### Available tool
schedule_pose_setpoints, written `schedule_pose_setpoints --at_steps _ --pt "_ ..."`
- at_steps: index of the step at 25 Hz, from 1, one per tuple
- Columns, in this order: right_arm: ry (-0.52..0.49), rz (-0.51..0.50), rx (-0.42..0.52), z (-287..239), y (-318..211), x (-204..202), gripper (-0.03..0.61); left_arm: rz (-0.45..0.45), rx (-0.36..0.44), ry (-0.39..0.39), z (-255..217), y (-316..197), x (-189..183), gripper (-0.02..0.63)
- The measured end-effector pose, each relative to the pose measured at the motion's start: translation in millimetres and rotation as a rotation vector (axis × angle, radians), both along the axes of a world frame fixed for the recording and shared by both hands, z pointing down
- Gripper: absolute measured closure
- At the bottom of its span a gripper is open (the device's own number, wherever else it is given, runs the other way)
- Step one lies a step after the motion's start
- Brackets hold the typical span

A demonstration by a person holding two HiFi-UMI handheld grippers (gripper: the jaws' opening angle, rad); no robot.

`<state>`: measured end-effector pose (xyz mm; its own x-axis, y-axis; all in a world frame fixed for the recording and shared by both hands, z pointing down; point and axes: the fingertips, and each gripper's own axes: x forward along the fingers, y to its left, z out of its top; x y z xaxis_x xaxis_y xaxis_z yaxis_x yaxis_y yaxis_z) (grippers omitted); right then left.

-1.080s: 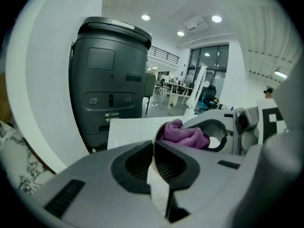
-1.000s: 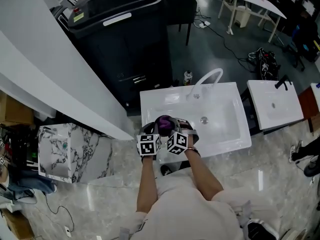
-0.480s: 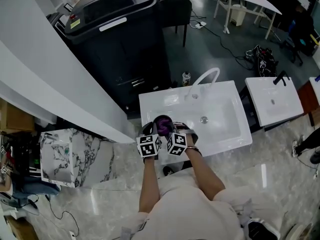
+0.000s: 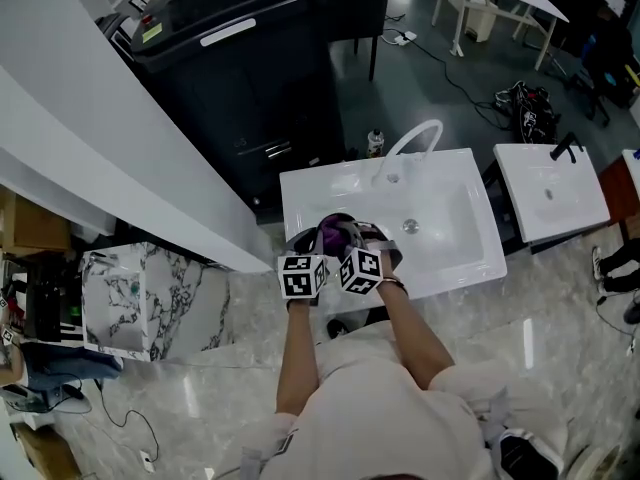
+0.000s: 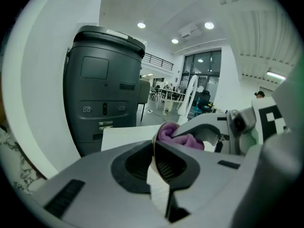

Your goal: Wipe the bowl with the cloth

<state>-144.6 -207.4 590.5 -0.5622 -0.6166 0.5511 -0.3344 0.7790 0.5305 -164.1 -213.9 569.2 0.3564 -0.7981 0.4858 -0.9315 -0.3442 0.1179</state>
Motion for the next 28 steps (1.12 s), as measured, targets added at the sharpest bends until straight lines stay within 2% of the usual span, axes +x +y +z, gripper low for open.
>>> schedule_pose_setpoints --at_steps 4,7,12,16,19,22,28 --pt "0.011 0.071 0.034 -5.4 -11.0 12.6 0.486 -0.022 -0.009 0.011 3.1 2.4 -3.7 0.592" --pt "0.029 0.088 0.021 -1.8 -12.8 13.0 0.486 -0.055 -0.003 0.016 3.7 1.8 -11.5 0.592" --pt "0.019 0.100 -0.069 11.3 -2.2 8.8 0.486 -0.089 0.013 -0.013 3.1 -0.5 -20.7 0.592" --pt "0.053 0.033 -0.132 25.3 18.1 -9.3 0.486 -0.115 0.012 0.005 3.6 0.9 -32.9 0.591" --pt "0.055 -0.076 -0.190 26.3 38.4 -25.3 0.489 -0.123 -0.004 0.074 6.1 2.2 -33.6 0.581" --pt "0.053 -0.115 -0.162 17.0 41.6 -30.5 0.489 -0.125 -0.026 0.190 8.6 0.6 -29.6 0.578" --pt "-0.027 0.023 -0.077 -2.0 12.0 -8.7 0.489 -0.058 -0.048 0.247 5.1 5.5 -11.6 0.591"
